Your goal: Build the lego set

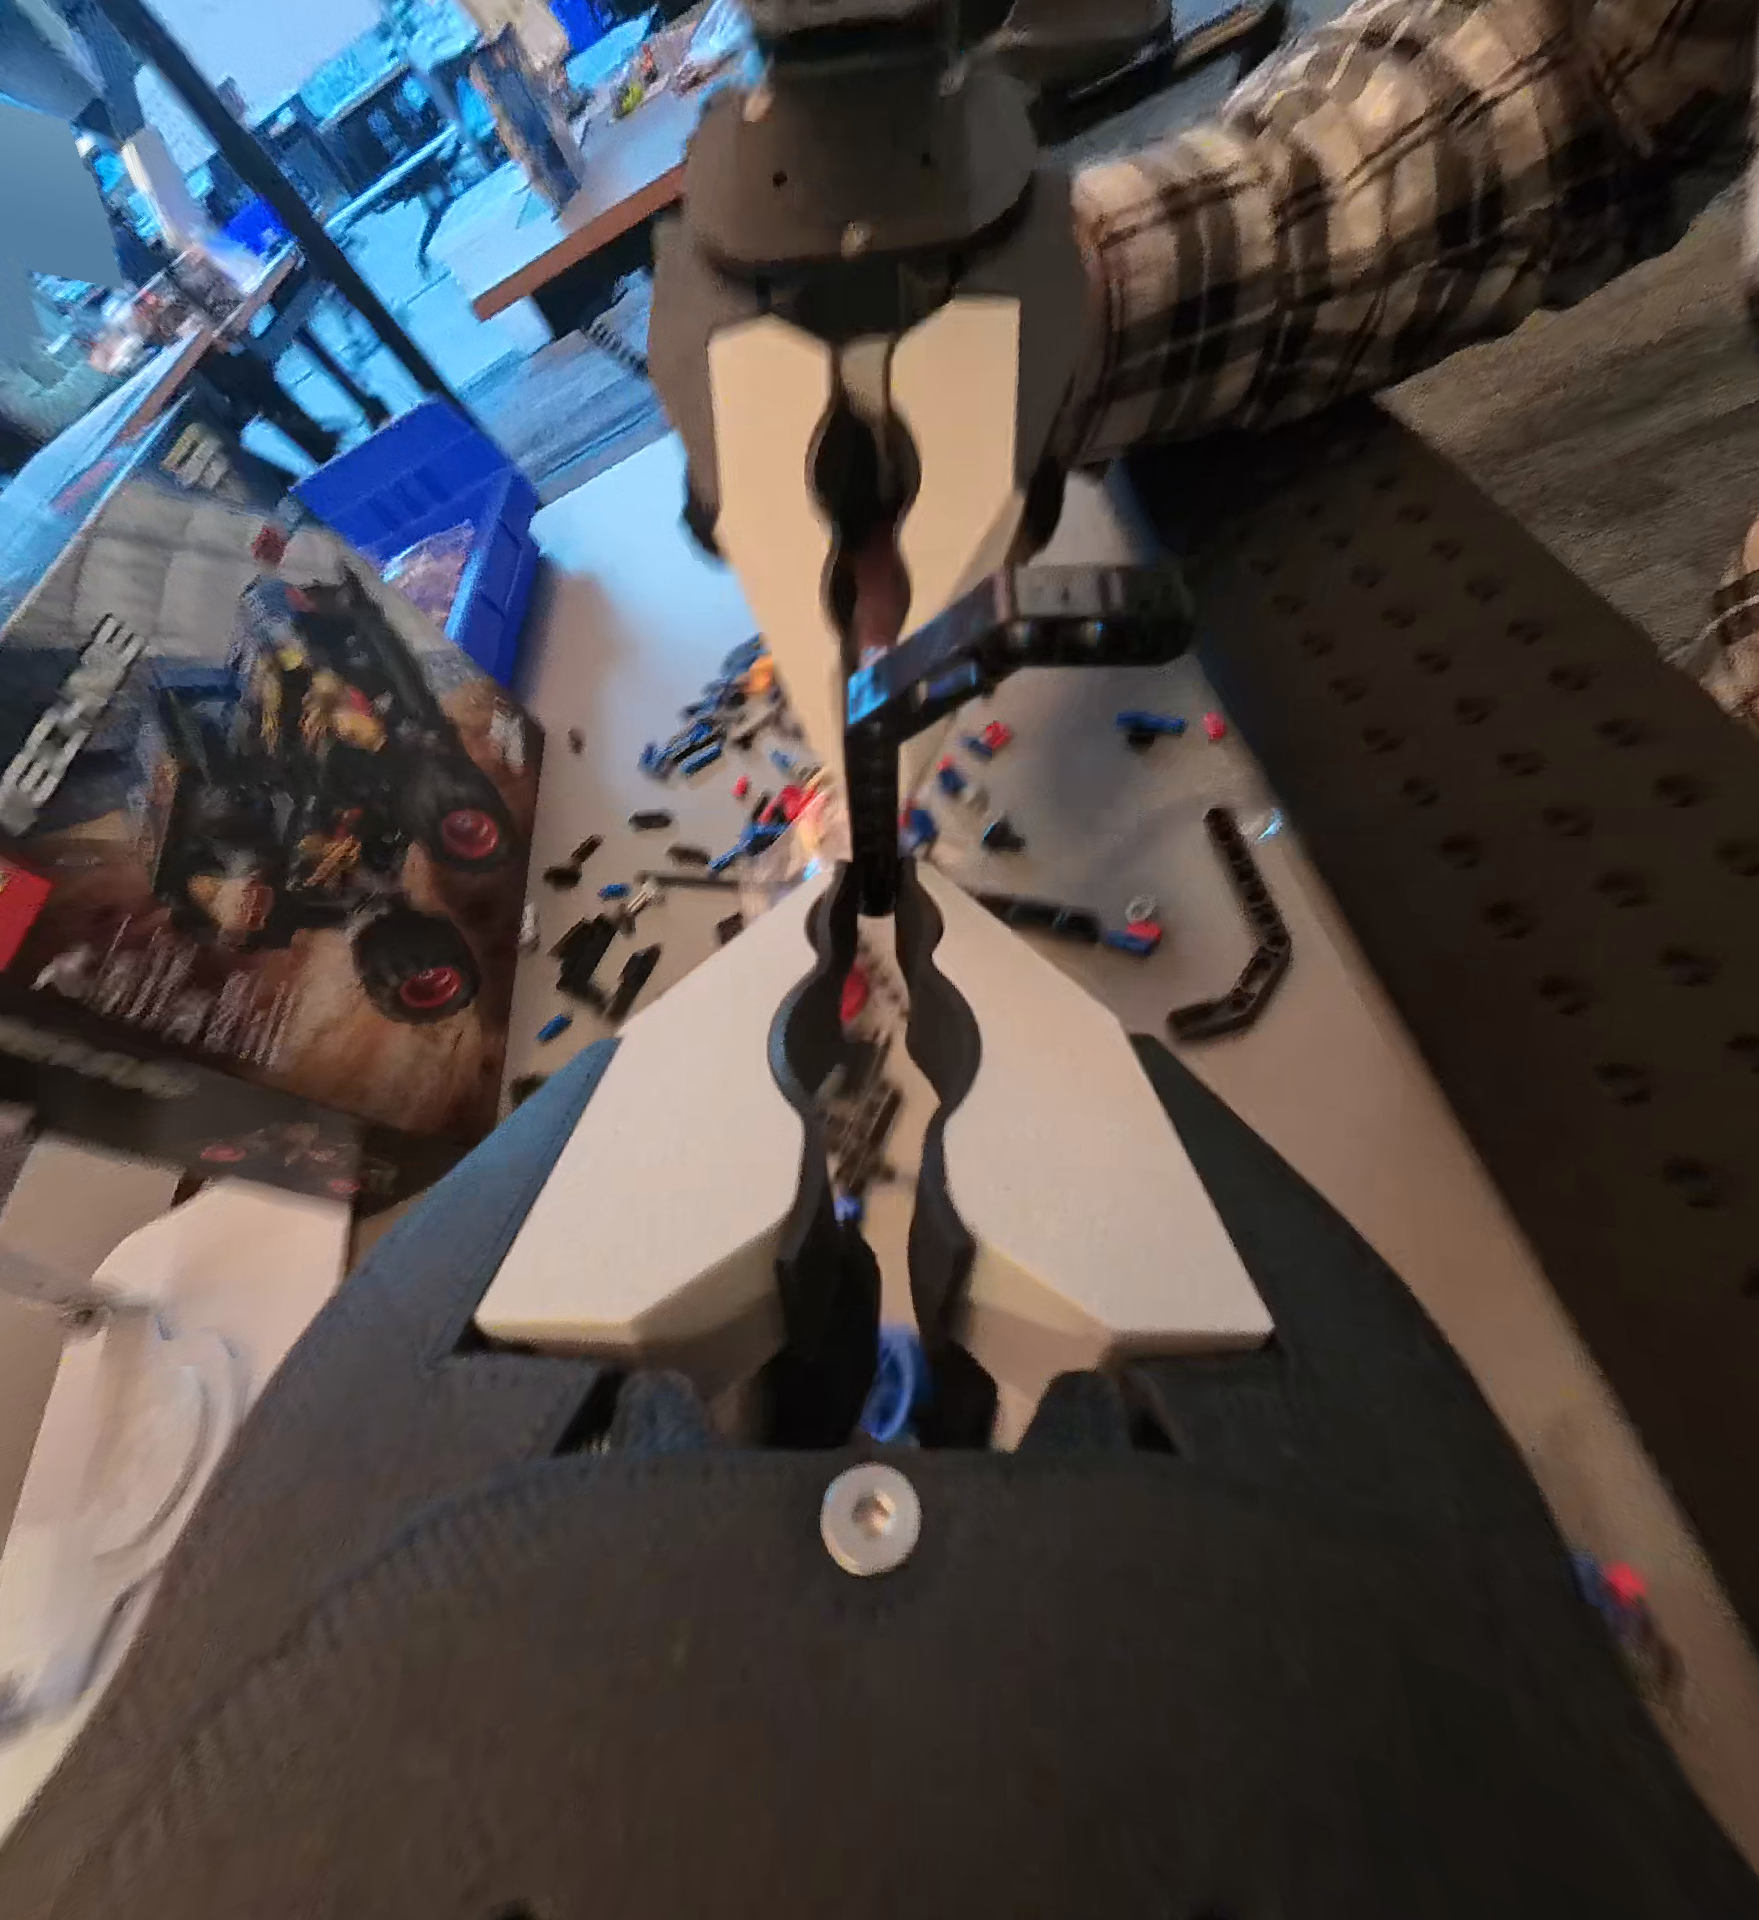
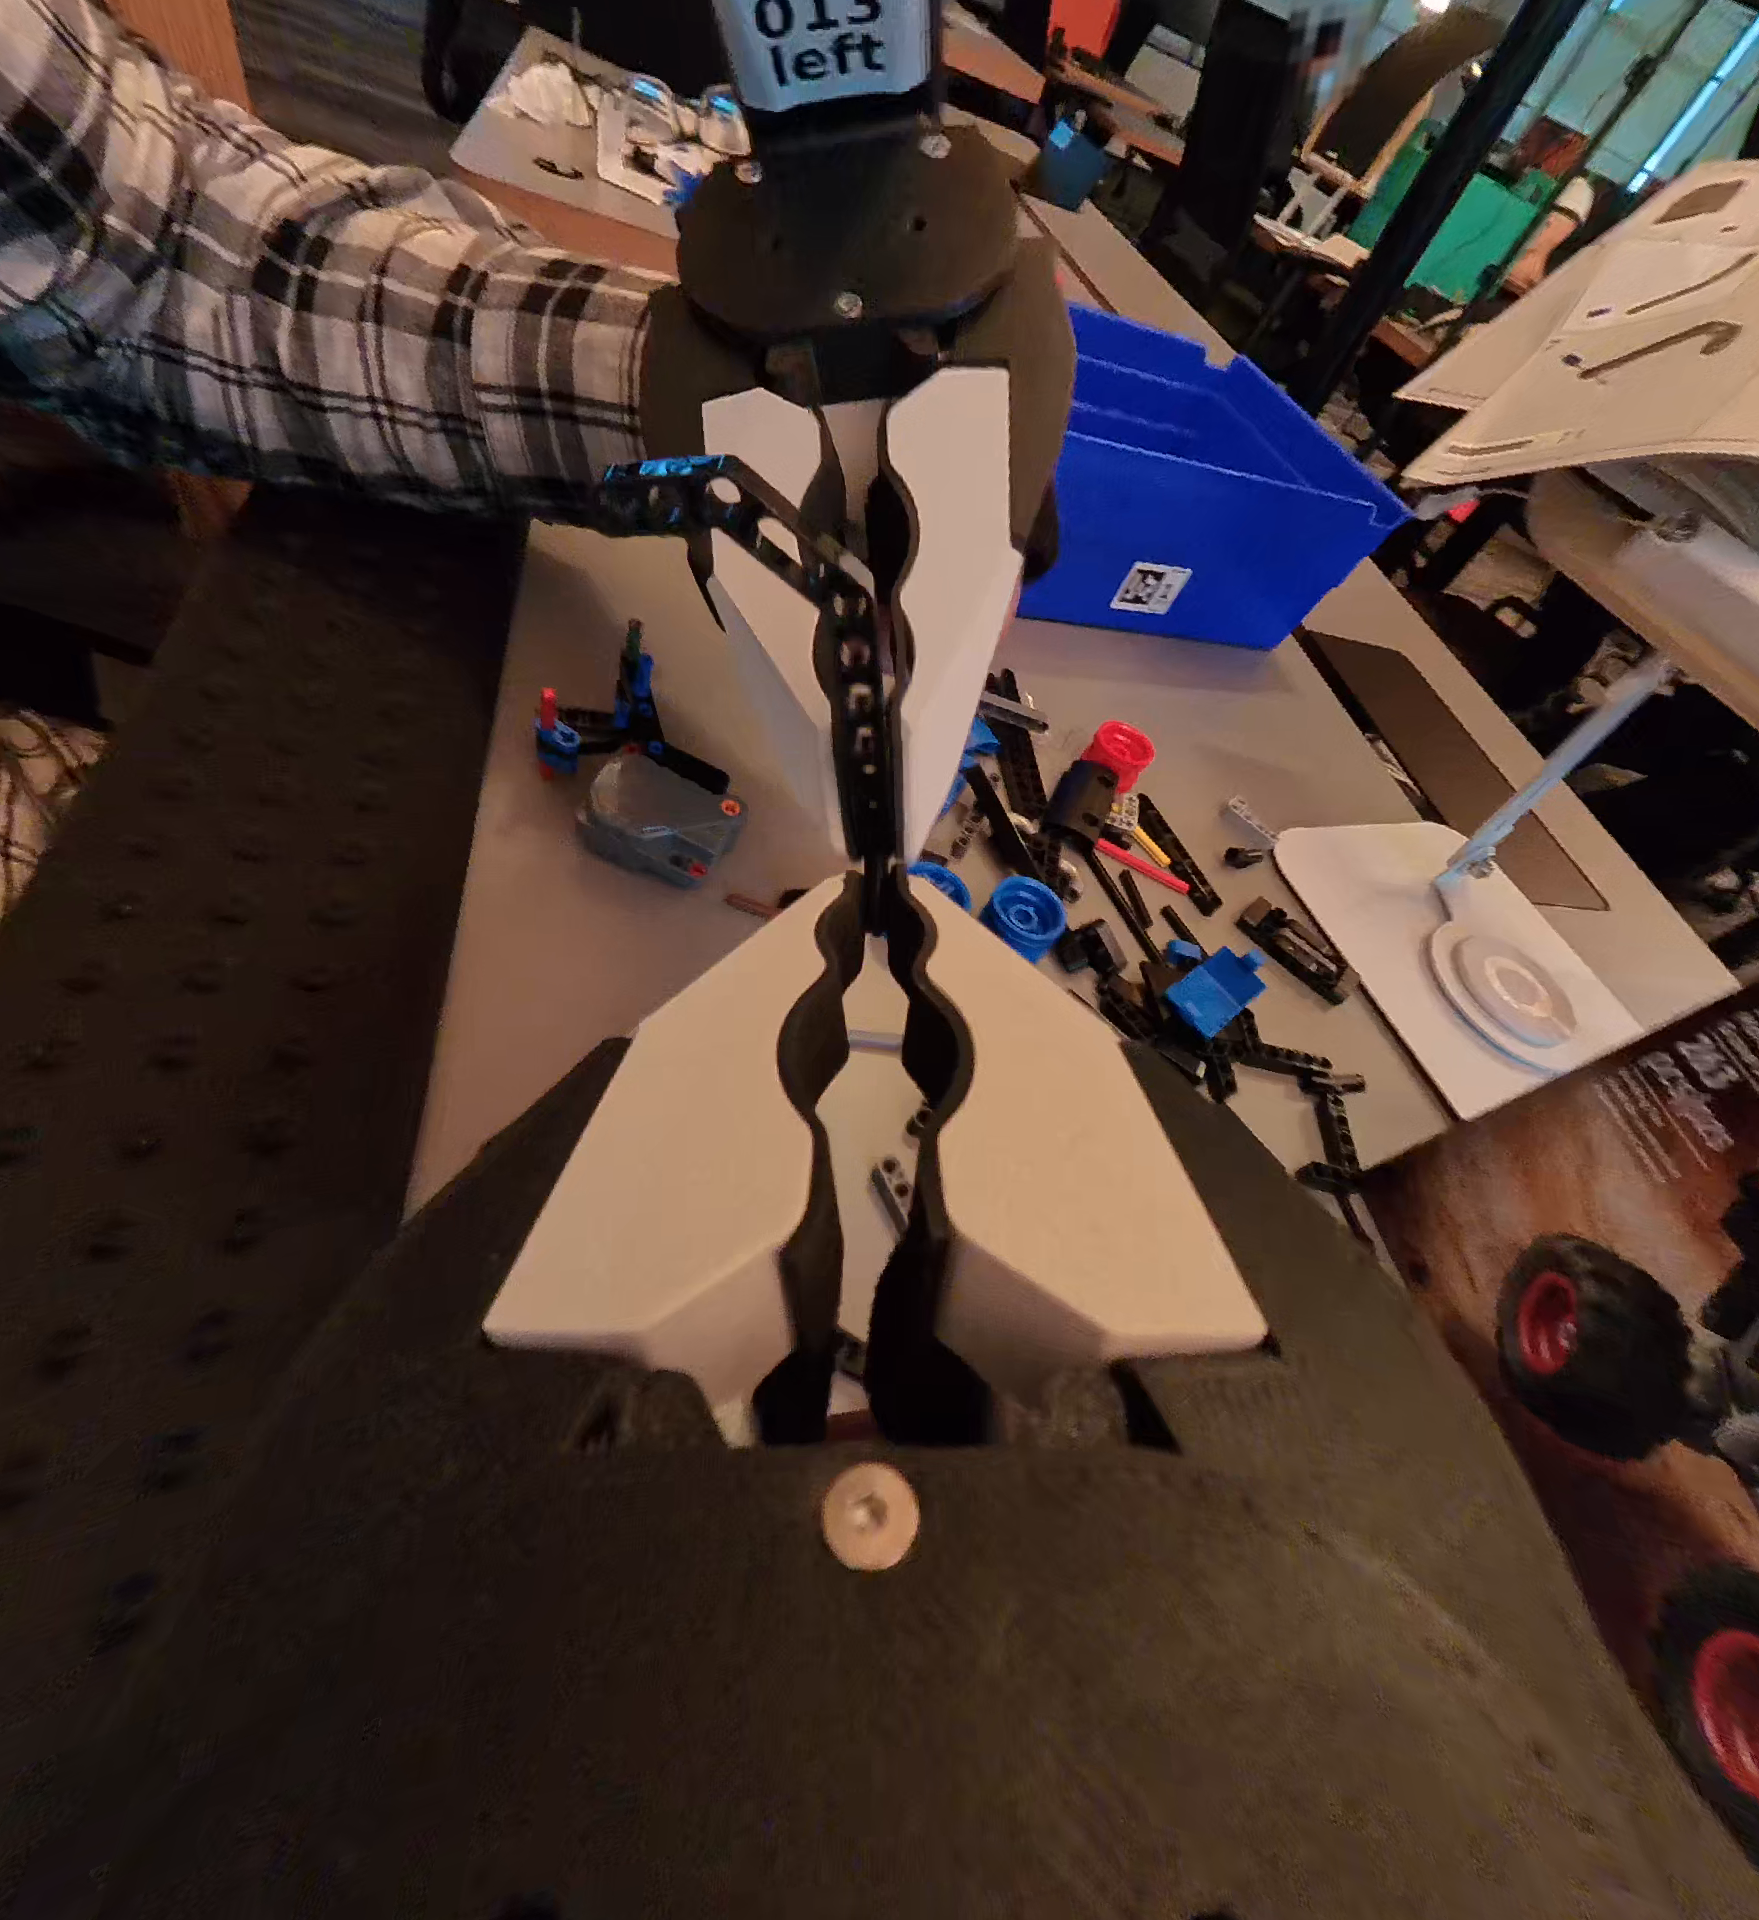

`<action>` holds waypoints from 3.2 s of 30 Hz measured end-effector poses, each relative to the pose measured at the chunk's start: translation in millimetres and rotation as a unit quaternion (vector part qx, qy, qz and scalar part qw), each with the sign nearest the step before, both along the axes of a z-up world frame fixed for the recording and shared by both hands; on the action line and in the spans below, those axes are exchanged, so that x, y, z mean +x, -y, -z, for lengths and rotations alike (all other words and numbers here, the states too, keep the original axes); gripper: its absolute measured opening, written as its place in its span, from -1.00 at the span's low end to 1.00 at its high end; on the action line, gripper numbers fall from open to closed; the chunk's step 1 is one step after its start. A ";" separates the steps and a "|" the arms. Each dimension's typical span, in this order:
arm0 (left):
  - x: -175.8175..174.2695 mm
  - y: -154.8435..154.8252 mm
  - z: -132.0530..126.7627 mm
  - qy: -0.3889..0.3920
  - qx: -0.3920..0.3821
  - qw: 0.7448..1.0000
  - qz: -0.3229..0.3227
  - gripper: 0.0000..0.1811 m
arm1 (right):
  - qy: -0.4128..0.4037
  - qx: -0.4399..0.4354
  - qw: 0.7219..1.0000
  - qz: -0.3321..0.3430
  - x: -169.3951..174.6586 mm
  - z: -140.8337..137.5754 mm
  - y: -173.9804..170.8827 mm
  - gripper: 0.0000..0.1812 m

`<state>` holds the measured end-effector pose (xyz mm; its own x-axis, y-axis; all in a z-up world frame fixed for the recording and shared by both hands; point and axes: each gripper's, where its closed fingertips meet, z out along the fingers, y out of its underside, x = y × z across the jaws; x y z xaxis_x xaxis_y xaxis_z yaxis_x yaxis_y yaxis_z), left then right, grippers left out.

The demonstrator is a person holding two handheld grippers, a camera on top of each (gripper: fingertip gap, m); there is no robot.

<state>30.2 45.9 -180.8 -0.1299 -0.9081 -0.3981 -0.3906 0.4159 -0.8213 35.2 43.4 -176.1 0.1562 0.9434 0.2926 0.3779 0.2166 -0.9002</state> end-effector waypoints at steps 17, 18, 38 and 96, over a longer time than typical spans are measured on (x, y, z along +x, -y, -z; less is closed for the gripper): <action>-8.1 -22.3 98.7 -0.238 0.024 0.970 -0.049 -0.94 | 0.042 -0.013 0.997 0.060 41.1 20.7 -17.7 -0.99; -7.7 -21.1 102.0 -0.251 0.027 0.966 -0.048 -0.94 | 0.045 -0.013 0.997 0.062 41.4 22.7 -18.8 -0.99; 9.6 -27.6 112.3 -0.262 0.093 0.960 -0.023 -0.89 | 0.060 -0.027 0.995 0.069 48.9 32.6 -19.5 -0.98; -10.0 -35.2 110.3 -0.274 -0.031 0.954 -0.120 -0.64 | 0.098 -0.037 0.991 0.079 65.4 47.5 -13.7 -0.98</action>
<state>20.2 81.1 -291.1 -0.0889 -0.9574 -0.2746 -0.8462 0.2180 -0.4863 100.7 57.1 -223.6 0.2510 0.9315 0.2634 0.5709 0.0773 -0.8174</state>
